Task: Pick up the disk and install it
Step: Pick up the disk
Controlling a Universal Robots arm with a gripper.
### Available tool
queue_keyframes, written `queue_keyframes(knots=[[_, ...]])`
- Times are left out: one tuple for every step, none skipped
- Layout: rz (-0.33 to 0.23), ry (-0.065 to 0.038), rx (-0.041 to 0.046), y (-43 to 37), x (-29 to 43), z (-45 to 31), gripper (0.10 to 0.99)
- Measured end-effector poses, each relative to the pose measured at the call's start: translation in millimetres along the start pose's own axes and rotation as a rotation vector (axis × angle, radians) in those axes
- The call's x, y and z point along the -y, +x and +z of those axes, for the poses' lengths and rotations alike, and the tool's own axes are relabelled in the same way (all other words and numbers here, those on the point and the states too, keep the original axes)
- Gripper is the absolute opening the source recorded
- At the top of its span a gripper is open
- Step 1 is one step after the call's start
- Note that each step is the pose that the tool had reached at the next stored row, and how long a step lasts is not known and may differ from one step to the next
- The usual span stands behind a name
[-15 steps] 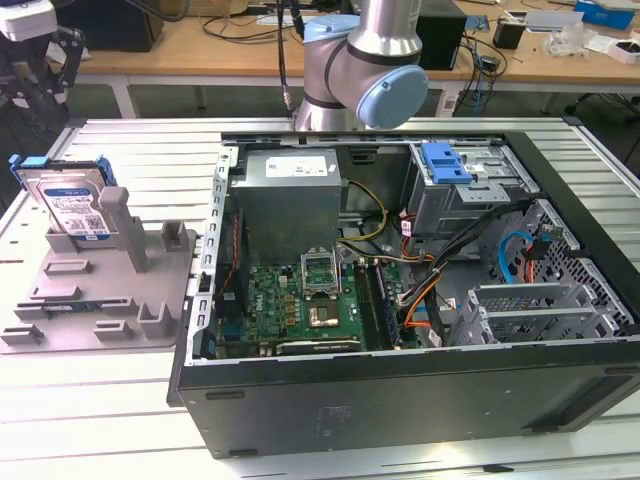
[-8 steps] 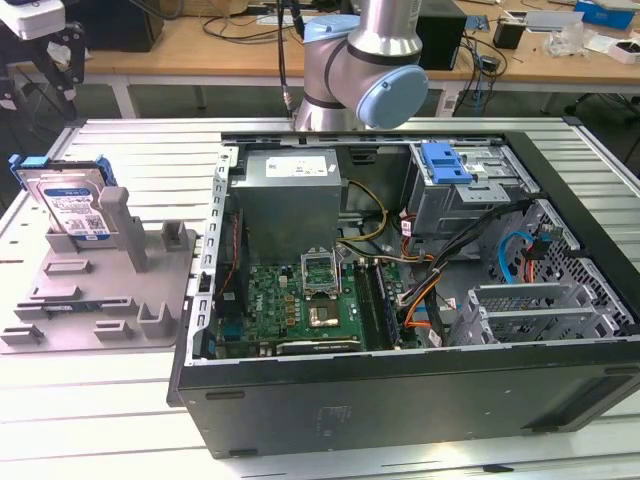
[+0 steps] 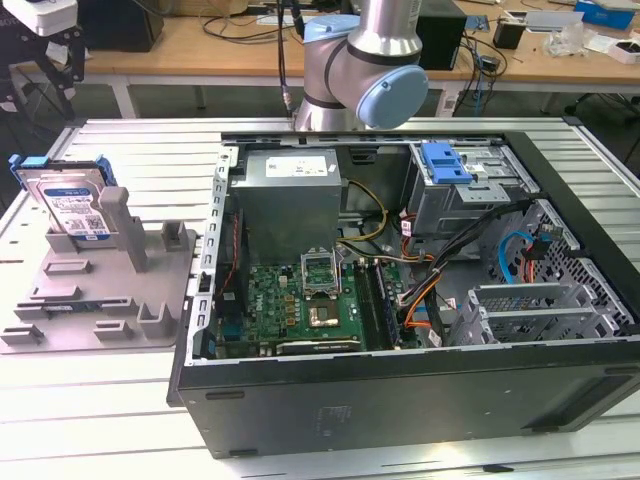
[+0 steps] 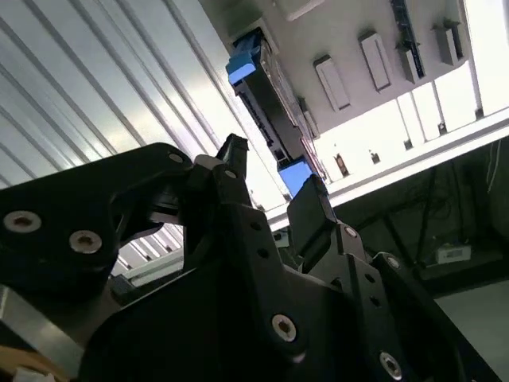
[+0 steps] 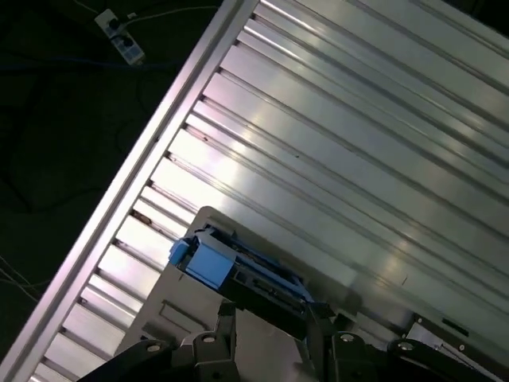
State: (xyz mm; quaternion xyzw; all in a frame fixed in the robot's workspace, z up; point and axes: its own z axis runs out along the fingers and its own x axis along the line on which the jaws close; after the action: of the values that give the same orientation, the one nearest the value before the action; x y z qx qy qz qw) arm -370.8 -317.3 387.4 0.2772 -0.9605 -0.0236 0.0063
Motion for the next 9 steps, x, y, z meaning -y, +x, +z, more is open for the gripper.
queue_keyframes(knots=[[-0.018, 0.000, -0.0010, -0.1, -0.1, 0.0, 0.482], [-0.044, 0.000, -0.0021, -0.1, -0.2, 0.1, 0.482], [-0.062, 0.000, -0.0030, -0.2, -0.3, 0.2, 0.482], [-0.082, 0.000, -0.0040, -0.2, -0.3, 0.3, 0.482], [-0.104, 0.000, -0.0051, -0.2, -0.3, 0.4, 0.482], [-0.124, 0.000, -0.0061, -0.3, -0.4, 0.6, 0.482], [-0.150, 0.000, -0.0073, -0.3, -0.4, 0.8, 0.482], [-0.166, 0.000, -0.0081, -0.3, -0.4, 0.9, 0.482], [-0.189, 0.000, -0.0092, -0.3, -0.4, 1.0, 0.482]])
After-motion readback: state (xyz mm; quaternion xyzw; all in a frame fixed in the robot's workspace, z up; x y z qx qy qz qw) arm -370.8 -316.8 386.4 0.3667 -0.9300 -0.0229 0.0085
